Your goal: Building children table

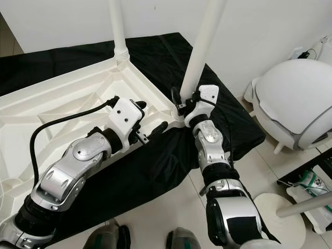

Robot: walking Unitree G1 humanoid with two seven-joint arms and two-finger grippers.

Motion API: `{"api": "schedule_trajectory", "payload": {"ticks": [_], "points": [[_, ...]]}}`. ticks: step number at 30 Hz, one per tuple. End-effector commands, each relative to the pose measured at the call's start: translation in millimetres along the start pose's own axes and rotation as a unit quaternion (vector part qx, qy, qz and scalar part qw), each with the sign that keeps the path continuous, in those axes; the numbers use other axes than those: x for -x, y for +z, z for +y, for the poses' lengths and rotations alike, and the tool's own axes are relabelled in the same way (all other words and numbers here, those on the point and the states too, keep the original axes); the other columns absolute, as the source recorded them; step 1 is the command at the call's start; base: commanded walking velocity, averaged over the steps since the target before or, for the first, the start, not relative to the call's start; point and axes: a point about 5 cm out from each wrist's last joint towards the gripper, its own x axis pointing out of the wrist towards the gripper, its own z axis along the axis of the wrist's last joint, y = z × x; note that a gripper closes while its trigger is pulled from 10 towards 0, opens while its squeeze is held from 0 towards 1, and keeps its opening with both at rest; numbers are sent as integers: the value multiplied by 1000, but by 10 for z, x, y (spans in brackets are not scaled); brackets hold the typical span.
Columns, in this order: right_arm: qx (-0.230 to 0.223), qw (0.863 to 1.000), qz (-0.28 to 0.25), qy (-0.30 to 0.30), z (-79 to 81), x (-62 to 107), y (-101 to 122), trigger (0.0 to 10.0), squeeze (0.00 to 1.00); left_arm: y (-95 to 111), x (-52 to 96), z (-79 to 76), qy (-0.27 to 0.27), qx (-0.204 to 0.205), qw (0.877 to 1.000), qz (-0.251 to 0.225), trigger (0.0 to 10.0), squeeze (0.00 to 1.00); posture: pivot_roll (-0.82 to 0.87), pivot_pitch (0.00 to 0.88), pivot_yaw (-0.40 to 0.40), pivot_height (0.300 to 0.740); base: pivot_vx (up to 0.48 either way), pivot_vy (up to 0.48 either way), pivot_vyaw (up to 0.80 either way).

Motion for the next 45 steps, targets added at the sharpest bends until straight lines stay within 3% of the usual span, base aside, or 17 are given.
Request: {"api": "schedule_trajectory", "payload": {"ticks": [1, 18, 27, 45], "points": [[-32, 997, 68, -24, -23, 105, -267, 10000, 0, -1, 20, -64, -44, 1, 999, 4, 10000, 0, 6, 35, -10, 740, 0, 0, 0], [-83, 994, 67, -35, 28, -98, -97, 10000, 0, 12, 31, -56, -38, 3, 999, 3, 10000, 0, 12, 48, -15, 740, 0, 0, 0], [-136, 984, 81, -77, -27, -192, -18, 10000, 0, 20, 34, -59, -39, 5, 999, 3, 10000, 0, 10, 50, -15, 740, 0, 0, 0], [-87, 987, 109, -85, -24, -360, 176, 10000, 0, 36, 18, -77, -39, 8, 999, -1, 10000, 0, 8, 48, -20, 740, 0, 0, 0]]}}
